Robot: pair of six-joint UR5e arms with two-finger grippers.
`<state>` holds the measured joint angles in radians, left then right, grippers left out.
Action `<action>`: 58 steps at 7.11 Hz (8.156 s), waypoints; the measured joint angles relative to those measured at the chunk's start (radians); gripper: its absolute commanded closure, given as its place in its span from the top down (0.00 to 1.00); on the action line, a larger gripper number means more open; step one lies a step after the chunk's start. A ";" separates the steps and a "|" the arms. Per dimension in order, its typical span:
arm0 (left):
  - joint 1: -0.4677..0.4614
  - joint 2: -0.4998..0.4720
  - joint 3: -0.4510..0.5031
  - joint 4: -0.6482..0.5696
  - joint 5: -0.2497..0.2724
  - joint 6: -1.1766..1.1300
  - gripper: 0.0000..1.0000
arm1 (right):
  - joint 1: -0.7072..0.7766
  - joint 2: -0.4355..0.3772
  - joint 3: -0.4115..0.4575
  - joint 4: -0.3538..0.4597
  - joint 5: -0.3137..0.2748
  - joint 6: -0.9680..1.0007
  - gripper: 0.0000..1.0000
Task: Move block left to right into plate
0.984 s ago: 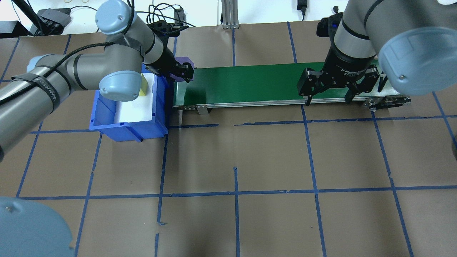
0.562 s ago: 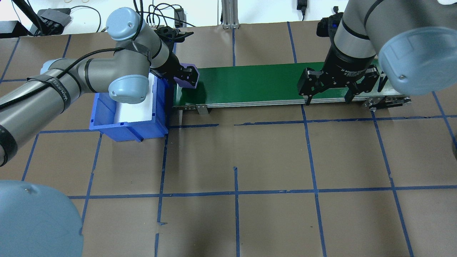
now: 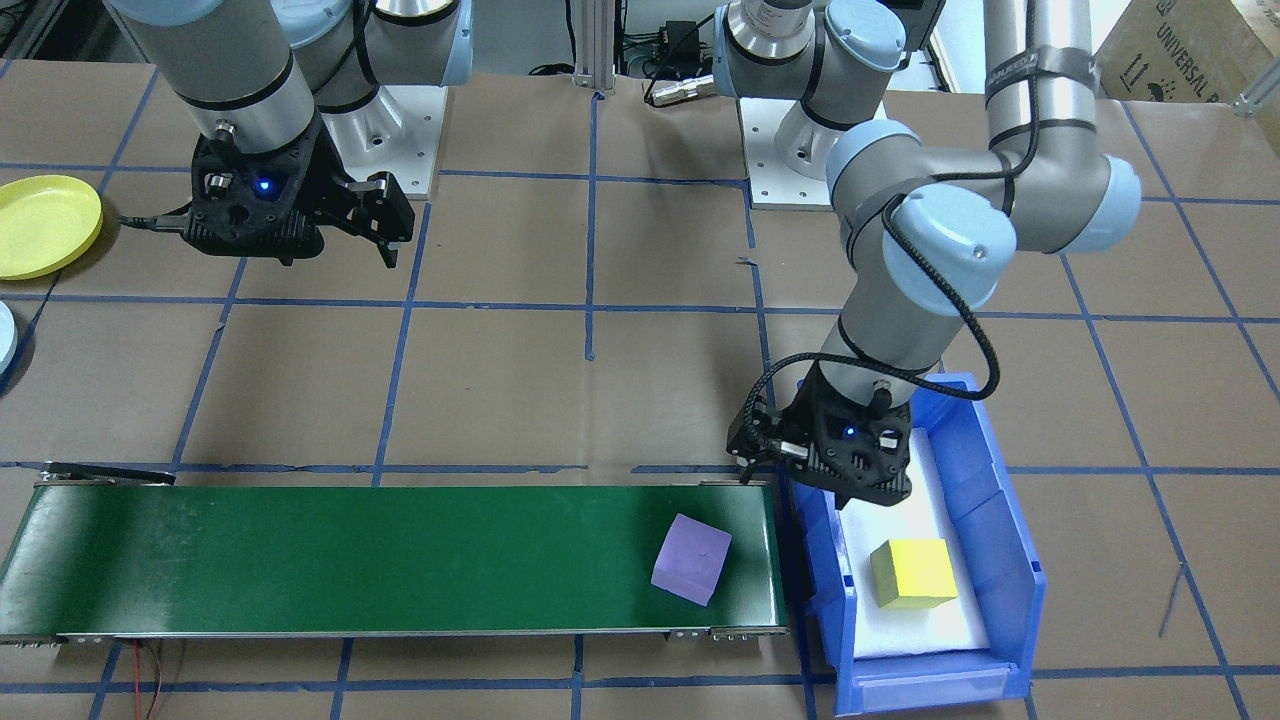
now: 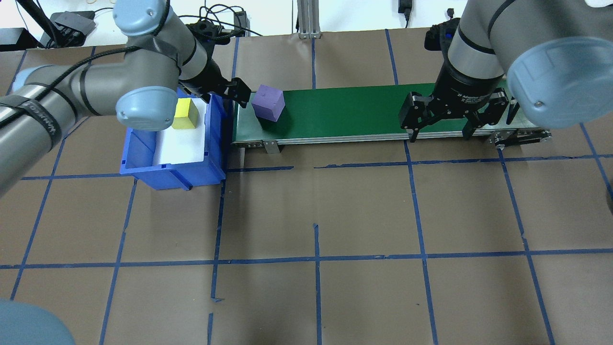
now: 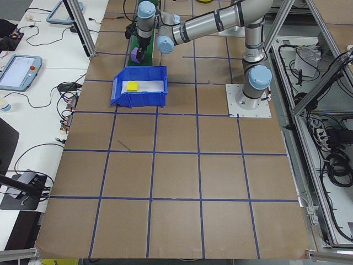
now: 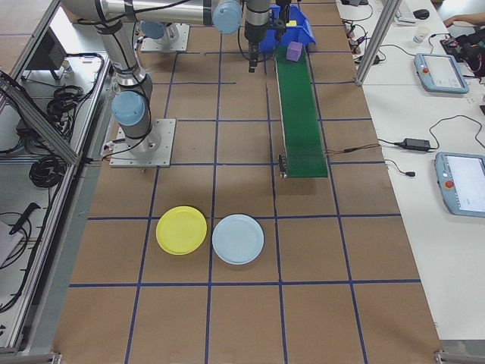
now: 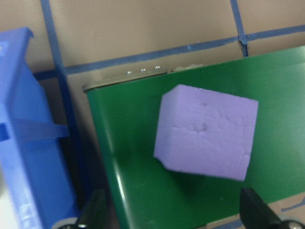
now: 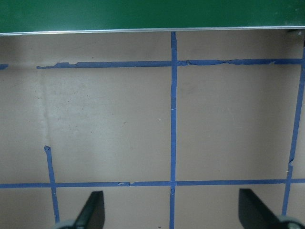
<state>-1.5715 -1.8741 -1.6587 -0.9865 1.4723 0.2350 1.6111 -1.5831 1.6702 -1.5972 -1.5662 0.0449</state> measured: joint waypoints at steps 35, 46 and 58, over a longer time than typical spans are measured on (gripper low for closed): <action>-0.052 0.010 0.058 -0.126 0.002 -0.232 1.00 | -0.328 0.441 -0.161 -0.423 0.380 0.113 1.00; 0.063 0.362 0.035 -0.672 0.088 -0.217 1.00 | -0.320 0.518 -0.164 -0.525 0.399 0.116 1.00; 0.071 0.366 0.039 -0.652 0.088 -0.217 1.00 | -0.335 0.515 -0.151 -0.495 0.051 -0.218 0.31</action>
<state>-1.5007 -1.5083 -1.6201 -1.6387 1.5604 0.0180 1.2766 -1.0680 1.5187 -2.0922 -1.5149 -0.1728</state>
